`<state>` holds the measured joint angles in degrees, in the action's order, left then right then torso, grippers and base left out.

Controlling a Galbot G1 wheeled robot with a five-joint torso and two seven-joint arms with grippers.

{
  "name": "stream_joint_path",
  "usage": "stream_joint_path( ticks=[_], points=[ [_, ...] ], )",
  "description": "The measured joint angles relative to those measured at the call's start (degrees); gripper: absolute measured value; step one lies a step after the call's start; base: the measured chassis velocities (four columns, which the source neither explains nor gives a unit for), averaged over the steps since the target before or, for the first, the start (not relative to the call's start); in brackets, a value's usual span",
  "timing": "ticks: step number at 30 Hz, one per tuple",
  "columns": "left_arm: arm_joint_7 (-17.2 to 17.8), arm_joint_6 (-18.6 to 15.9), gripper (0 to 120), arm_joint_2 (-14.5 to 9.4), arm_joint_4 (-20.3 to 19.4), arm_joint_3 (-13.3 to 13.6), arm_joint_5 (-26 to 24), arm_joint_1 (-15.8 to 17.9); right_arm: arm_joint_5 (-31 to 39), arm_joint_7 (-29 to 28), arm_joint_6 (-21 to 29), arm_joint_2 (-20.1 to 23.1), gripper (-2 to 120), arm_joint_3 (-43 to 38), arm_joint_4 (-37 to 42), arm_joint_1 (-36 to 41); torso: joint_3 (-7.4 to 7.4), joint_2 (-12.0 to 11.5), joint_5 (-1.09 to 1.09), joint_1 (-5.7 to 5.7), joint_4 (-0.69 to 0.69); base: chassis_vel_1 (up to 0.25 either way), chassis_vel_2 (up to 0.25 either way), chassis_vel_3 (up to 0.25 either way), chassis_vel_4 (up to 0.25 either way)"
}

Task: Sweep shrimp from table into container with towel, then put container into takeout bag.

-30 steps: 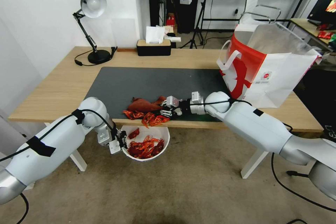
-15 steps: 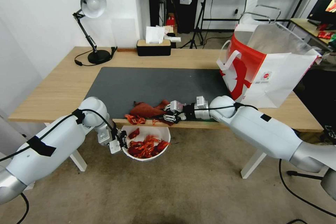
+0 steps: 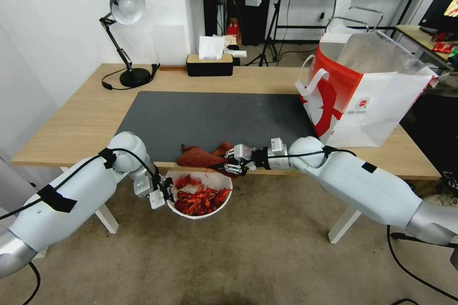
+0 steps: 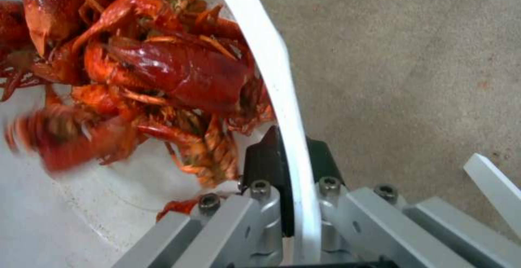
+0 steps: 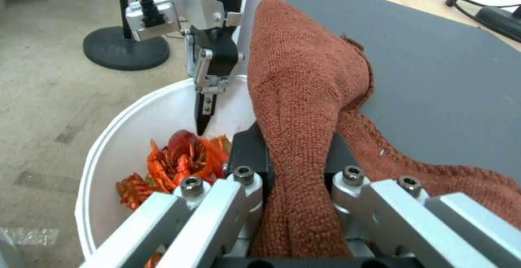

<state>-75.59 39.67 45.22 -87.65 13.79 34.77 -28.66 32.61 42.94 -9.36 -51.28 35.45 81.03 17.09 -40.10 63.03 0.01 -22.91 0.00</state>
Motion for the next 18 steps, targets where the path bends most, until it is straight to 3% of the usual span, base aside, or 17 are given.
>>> stream_joint_path(
  ticks=[18],
  points=[
    [-0.01, -0.14, 0, 0.32, 0.2, 0.19, 0.1, -0.12, 1.02, -0.24, 1.21, 1.12, 9, -0.37, 3.09, 2.92, -0.01, 0.0, -0.01, -0.01, 0.0, 0.0, 0.0, 0.0, 0.0]
  ],
)
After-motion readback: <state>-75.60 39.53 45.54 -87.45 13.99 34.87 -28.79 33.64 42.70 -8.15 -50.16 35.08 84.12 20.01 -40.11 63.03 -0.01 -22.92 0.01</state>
